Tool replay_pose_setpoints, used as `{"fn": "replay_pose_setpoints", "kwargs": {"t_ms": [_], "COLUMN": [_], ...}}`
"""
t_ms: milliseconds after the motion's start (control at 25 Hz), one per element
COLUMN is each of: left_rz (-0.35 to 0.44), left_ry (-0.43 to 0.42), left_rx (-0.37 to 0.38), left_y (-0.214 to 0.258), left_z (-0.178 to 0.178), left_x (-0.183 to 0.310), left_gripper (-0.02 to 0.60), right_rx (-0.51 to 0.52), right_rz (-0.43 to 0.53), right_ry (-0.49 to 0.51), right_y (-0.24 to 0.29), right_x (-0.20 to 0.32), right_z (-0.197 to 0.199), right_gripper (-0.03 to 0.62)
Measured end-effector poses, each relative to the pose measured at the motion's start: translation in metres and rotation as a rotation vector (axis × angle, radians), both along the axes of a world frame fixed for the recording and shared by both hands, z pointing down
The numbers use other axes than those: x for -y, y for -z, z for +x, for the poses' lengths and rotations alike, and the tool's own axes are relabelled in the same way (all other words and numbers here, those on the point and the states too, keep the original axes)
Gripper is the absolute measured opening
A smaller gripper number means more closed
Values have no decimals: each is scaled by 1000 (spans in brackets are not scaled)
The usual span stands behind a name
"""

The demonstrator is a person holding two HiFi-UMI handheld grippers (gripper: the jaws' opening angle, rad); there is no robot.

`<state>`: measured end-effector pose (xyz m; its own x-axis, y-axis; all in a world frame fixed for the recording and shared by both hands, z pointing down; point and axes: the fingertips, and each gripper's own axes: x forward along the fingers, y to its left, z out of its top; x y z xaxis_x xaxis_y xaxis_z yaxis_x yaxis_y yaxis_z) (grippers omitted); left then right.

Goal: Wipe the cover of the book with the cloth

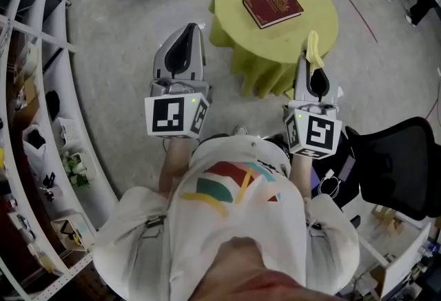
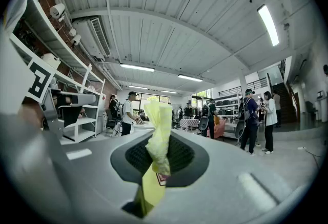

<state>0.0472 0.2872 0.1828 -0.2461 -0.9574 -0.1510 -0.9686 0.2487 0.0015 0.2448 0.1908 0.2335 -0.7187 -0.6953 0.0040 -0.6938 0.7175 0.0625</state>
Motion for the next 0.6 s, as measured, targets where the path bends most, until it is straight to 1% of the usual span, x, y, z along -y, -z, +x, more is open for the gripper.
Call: {"fn": "replay_pose_setpoints", "kwargs": {"t_ms": [200,360,520,600], "left_rz": [7,5,-4,-8], "left_ry": [-10,-14,1,18], "left_rx": [9,10,8,3], "left_y": [-2,-4,-8,-10], "left_z": [1,4,1,-3], "left_x": [11,14,11,8], "left_gripper": [17,17,17,17], "right_rx": [-7,-4,29,24], "right_rz": [0,2,-8,-18], "right_ry": [-10,2,0,4], "right_y": [-6,-7,-6,-10], "right_x": [10,11,13,14], "right_z": [1,2,3,2], "right_gripper": [31,31,31,31]}}
